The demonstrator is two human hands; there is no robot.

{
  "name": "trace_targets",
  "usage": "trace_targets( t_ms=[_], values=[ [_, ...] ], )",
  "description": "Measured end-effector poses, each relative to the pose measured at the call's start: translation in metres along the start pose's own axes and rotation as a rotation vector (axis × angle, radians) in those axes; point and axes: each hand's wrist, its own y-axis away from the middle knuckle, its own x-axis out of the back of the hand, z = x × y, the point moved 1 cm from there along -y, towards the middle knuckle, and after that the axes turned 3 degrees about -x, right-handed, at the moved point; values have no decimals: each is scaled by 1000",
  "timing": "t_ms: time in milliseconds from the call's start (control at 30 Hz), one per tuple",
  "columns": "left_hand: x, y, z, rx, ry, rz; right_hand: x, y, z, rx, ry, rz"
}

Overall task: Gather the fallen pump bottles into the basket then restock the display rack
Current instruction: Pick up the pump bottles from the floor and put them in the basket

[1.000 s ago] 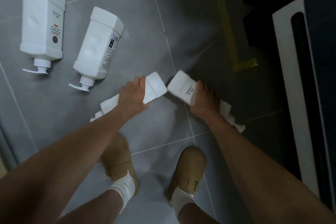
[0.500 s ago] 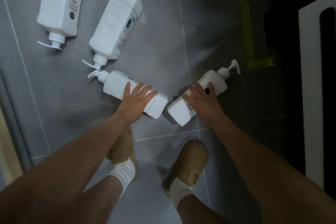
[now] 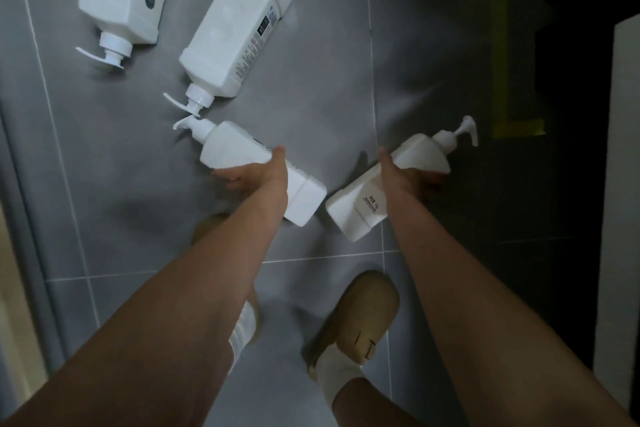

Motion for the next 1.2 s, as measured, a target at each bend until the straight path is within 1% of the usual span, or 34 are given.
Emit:
trace_targets(
  t_ms=[100, 167, 267, 333, 400, 500, 600, 733, 867, 967, 1100, 1200],
  values=[
    [-5, -9, 0, 44, 26, 39, -5, -9, -6, -32, -37, 58],
    [-4, -15, -1, 54, 49, 34, -5, -9, -9, 1, -41, 16],
    [9, -17, -2, 20, 105, -19, -3, 2, -7, 145, -19, -39],
    [22, -13, -8, -10, 151, -81, 3, 16, -5, 264, 62, -37],
    [45, 1, -16, -51, 165, -139, 16, 42, -1, 365, 185, -53],
    [92, 31, -18, -159, 126, -217, 43, 91, -3, 476, 306, -84],
    [148, 69, -12, -220, 67, -252, 74, 147, -5, 559, 424, -126],
    [228, 136, -5, -253, 134, -267, 118, 229, -9, 657, 559, -168],
    [308, 200, -6, -242, 216, -196, 156, 318, -18, 832, 686, -233],
    [360, 245, -25, -212, 297, -148, 182, 381, -16, 970, 794, -293],
    [422, 312, -71, -156, 458, -53, 218, 455, 2, 1180, 994, -325],
    [464, 359, -120, -101, 576, 10, 240, 505, 30, 1288, 1142, -367]
  ],
)
